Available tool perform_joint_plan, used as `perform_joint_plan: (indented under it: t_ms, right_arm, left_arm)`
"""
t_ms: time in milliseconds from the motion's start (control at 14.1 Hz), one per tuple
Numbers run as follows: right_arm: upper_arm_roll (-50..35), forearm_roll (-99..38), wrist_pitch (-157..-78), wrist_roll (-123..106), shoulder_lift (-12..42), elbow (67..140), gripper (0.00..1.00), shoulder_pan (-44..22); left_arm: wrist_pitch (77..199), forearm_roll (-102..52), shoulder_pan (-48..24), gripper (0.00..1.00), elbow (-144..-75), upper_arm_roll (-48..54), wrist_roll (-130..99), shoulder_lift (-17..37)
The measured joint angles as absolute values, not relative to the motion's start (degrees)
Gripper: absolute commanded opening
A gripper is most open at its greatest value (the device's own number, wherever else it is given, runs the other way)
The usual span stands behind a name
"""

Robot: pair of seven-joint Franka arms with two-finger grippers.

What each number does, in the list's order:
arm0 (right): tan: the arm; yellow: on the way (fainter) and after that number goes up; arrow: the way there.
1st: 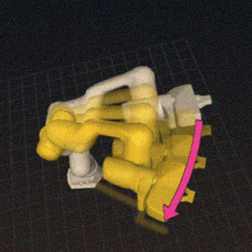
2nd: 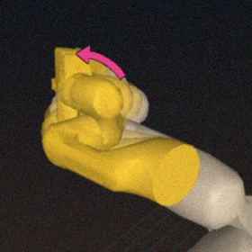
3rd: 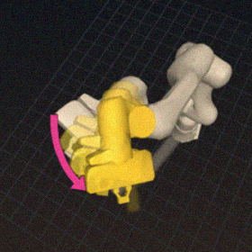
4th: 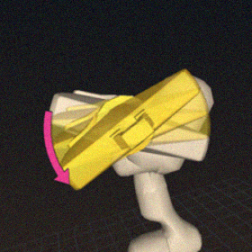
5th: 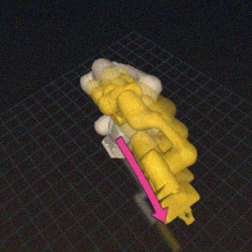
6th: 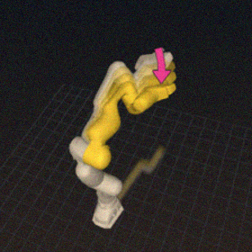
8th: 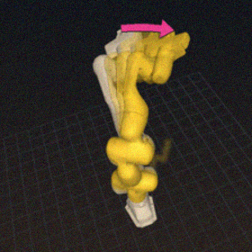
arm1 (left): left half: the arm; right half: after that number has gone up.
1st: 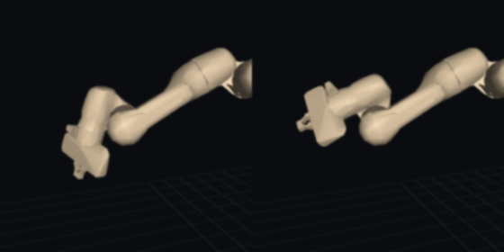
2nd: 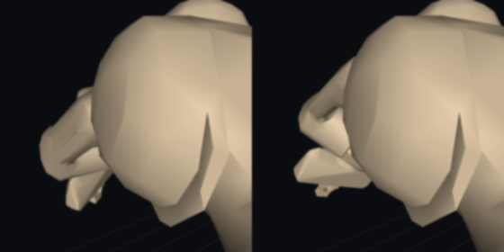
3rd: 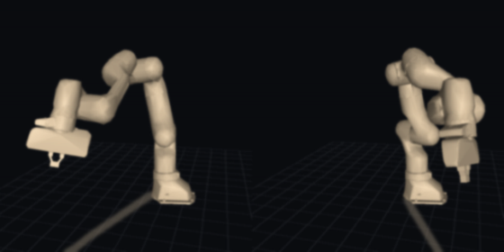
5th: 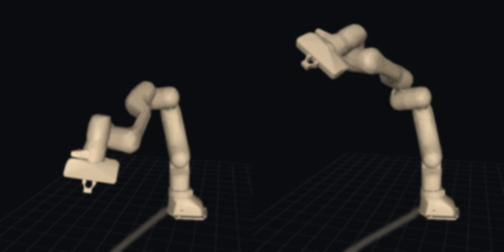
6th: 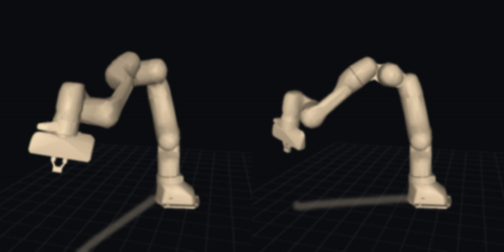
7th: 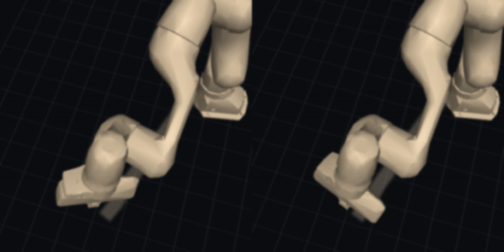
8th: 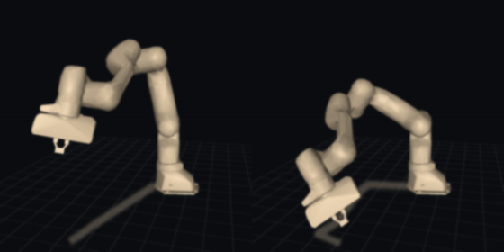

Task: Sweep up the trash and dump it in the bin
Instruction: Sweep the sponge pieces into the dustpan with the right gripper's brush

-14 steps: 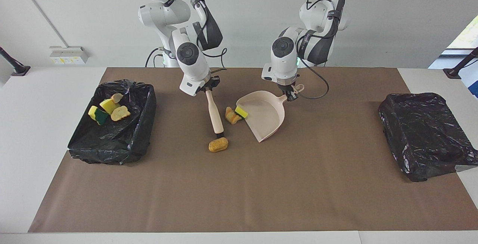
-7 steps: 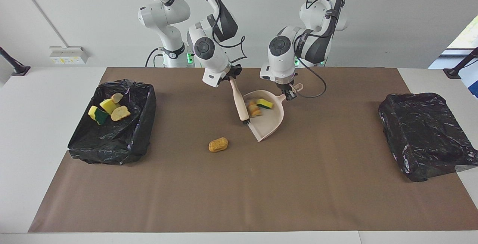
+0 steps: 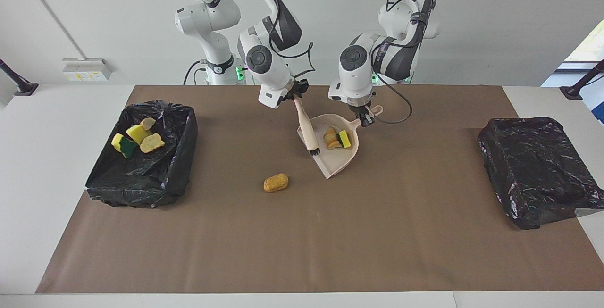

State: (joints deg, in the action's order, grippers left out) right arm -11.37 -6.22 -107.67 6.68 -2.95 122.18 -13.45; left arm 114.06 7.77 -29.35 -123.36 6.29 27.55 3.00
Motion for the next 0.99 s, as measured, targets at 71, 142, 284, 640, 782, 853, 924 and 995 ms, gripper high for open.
perform_joint_plan:
  t_ms: [71,142,284,640,782,853,924,995]
  right_arm:
    - [-11.36,-2.99,-108.00,4.61,-2.13,121.17,0.00,-11.16]
    - [-11.31,0.22,-108.17,1.82,-0.61,119.45,0.00,-8.91]
    - [-11.20,7.88,-108.64,-1.39,4.21,114.79,0.00,-6.41]
    - [-12.04,7.93,-109.82,-1.55,13.77,110.12,0.00,-7.46]
    - [-12.19,-1.96,-108.65,-1.56,14.23,110.41,0.00,-9.13]
    - [-12.23,-6.58,-108.05,-1.55,14.21,110.52,0.00,-10.44]
    - [-12.27,-10.76,-107.79,-1.55,14.14,110.65,0.00,-11.82]
    - [-12.30,-14.45,-107.76,-1.55,13.98,110.85,0.00,-13.20]
  left_arm:
    - [114.09,7.77,-29.13,0.00,-123.31,6.17,27.56,3.03]
    - [114.10,7.77,-28.90,0.00,-123.16,6.12,27.56,3.06]
    - [114.03,8.33,-28.75,0.00,-122.44,5.85,27.56,3.29]
    - [114.01,10.48,-28.33,0.00,-121.40,5.81,27.56,4.46]
    - [114.06,10.49,-28.27,0.00,-121.40,5.84,27.56,4.72]
    - [114.12,10.49,-28.19,0.00,-121.40,5.83,27.56,4.73]
    - [114.16,10.49,-28.08,0.00,-121.40,5.83,27.56,4.73]
    - [114.17,10.49,-27.94,0.00,-121.40,5.81,27.56,4.73]
